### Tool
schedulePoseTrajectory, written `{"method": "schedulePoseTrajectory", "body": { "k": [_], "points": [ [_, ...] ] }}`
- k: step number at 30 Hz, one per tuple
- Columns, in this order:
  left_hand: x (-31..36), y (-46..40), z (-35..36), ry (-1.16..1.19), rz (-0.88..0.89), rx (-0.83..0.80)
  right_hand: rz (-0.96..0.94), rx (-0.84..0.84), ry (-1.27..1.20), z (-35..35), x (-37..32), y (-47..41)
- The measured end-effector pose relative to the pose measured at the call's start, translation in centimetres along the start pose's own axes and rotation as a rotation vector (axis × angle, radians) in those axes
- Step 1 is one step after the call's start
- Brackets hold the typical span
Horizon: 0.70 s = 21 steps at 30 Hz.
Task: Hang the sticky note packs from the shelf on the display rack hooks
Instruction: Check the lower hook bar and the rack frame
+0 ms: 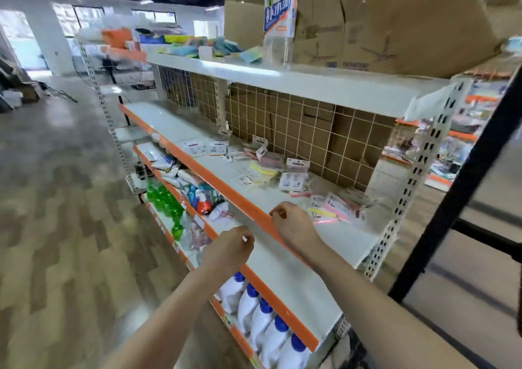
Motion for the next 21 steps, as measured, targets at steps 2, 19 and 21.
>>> {"method": "schedulePoseTrajectory", "body": {
  "k": [2, 19, 21],
  "points": [
    [-0.7, -2.8, -0.4, -0.012, -0.008, -0.02, 0.029, 0.01, -0.042, 1.1, 0.6, -3.1],
    [-3.7, -19.8, -1.0, 0.111, 0.065, 0.077, 0.126, 0.147, -0.007, 6.3, 4.6, -17.7],
    [-3.1, -22.5, -0.9, 0.112, 0.115, 0.065, 0.117, 0.172, 0.02, 6.4, 4.7, -19.4]
  ]
}}
Point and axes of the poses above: each hand's wrist, its own y-axis away from the middle knuckle, its own z-axis out of the palm, x = y × z, the point moved 9 cm from there along -y, towards the middle knuckle, and after that the axes turned 3 degrees about -z, right-handed, at the moved point
